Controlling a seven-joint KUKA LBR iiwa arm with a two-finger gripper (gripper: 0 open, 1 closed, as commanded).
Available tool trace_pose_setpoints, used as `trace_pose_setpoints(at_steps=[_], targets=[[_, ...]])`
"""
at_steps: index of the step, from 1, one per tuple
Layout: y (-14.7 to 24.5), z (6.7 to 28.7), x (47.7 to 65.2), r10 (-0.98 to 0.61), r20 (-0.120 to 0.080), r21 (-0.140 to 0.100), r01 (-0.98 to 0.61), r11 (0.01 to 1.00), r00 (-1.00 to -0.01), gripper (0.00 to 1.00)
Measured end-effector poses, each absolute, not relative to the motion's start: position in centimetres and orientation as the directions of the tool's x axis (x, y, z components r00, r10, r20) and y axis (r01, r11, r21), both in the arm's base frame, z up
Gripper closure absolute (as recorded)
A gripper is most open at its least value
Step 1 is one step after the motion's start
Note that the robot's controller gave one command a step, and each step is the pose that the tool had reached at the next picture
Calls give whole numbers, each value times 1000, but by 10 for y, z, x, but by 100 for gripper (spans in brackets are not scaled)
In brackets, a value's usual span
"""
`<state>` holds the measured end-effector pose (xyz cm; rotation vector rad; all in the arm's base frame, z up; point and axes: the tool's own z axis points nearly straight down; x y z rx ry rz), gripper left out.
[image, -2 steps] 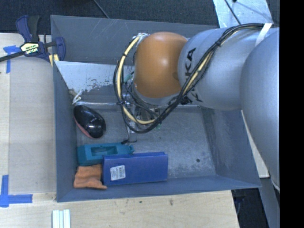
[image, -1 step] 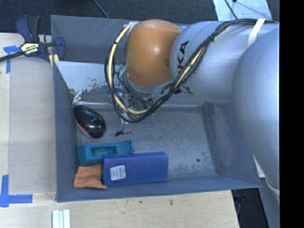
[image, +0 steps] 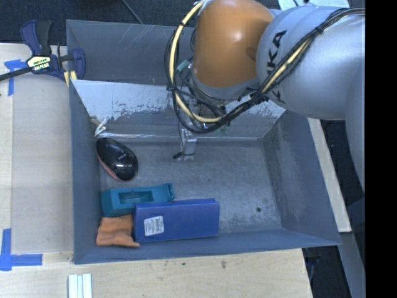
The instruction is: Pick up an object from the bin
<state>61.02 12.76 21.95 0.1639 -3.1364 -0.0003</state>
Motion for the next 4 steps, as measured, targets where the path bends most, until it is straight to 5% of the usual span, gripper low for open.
trace_pose_setpoints(at_steps=[1, 2, 4], targets=[[108, 250, 599, 1, -11, 1, 1, 1000, -1000, 0], [152, 205, 583, -108, -6, -1, -108, 994, -994, 0], [178, 178, 618, 34, -5, 2, 34, 999, -999, 0]])
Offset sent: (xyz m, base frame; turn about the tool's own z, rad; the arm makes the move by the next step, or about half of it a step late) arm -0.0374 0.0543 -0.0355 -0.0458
